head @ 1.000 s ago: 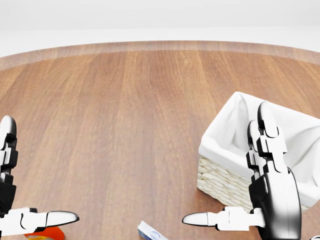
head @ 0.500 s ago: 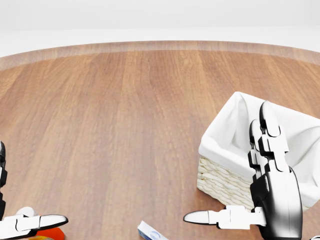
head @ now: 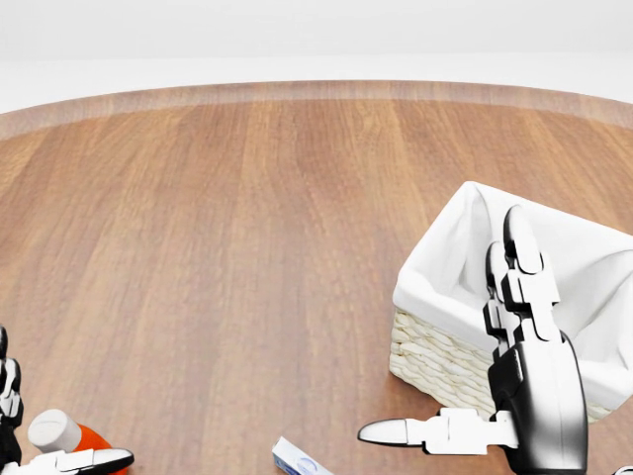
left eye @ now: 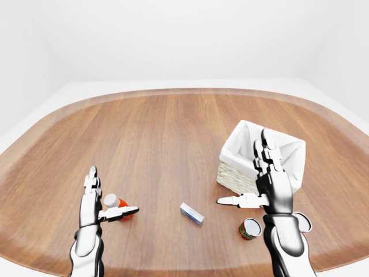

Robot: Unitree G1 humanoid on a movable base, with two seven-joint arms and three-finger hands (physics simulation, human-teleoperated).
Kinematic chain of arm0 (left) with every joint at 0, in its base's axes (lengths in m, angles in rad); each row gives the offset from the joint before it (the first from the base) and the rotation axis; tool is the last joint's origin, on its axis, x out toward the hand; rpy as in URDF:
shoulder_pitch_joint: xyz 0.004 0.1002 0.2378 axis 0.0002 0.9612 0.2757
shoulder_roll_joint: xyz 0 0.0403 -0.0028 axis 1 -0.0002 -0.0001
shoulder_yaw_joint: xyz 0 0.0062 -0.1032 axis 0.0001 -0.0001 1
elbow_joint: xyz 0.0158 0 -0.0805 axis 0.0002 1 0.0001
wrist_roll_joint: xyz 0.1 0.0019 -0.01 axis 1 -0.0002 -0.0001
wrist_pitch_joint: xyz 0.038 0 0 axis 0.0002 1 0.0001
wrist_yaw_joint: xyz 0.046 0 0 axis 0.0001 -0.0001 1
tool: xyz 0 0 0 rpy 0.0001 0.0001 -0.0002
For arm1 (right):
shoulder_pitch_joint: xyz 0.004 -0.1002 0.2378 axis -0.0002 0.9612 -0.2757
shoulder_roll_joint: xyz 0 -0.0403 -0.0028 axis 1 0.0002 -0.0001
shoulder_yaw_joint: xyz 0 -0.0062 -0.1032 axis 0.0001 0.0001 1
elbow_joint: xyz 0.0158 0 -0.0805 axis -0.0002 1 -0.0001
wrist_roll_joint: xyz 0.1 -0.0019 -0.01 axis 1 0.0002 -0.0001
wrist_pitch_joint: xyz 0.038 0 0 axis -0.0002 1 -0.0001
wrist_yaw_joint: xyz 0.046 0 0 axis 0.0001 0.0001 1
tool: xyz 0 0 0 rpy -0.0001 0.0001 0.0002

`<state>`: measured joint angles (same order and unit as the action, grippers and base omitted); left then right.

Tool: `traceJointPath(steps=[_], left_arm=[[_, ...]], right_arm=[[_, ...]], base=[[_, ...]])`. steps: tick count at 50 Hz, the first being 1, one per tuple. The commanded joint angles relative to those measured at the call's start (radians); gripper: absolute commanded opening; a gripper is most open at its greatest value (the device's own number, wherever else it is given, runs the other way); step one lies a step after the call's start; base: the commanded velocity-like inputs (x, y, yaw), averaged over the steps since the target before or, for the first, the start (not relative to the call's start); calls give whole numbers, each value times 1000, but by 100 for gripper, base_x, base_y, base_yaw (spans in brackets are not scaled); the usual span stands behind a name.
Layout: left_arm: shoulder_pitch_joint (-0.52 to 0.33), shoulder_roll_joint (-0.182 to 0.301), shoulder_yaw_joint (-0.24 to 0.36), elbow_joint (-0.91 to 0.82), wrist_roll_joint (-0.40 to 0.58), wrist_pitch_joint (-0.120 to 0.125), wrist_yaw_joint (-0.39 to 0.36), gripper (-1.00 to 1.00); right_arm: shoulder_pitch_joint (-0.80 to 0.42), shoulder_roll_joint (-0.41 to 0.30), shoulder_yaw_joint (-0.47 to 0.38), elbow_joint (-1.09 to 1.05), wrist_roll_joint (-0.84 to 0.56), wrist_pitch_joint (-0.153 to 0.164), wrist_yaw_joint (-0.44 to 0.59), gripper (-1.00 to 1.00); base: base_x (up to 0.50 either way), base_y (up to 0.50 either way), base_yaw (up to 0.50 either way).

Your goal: Pick up the ketchup, and put it in the basket.

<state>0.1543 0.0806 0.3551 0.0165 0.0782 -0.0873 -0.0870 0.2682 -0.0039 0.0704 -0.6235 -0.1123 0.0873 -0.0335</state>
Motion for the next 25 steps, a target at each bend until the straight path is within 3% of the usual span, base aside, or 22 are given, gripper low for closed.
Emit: traceJointPath(steps=[1,25], left_arm=[[-60,65,-28,270,41,0,83,100],[-89,92,-62,369,32,0,119,100]], right_arm=[[-8,-2,3,17,1,0,-1,100],[0,-3,11,5,-6,0,-2,100]], base=[[0,0,0],[0,0,0]])
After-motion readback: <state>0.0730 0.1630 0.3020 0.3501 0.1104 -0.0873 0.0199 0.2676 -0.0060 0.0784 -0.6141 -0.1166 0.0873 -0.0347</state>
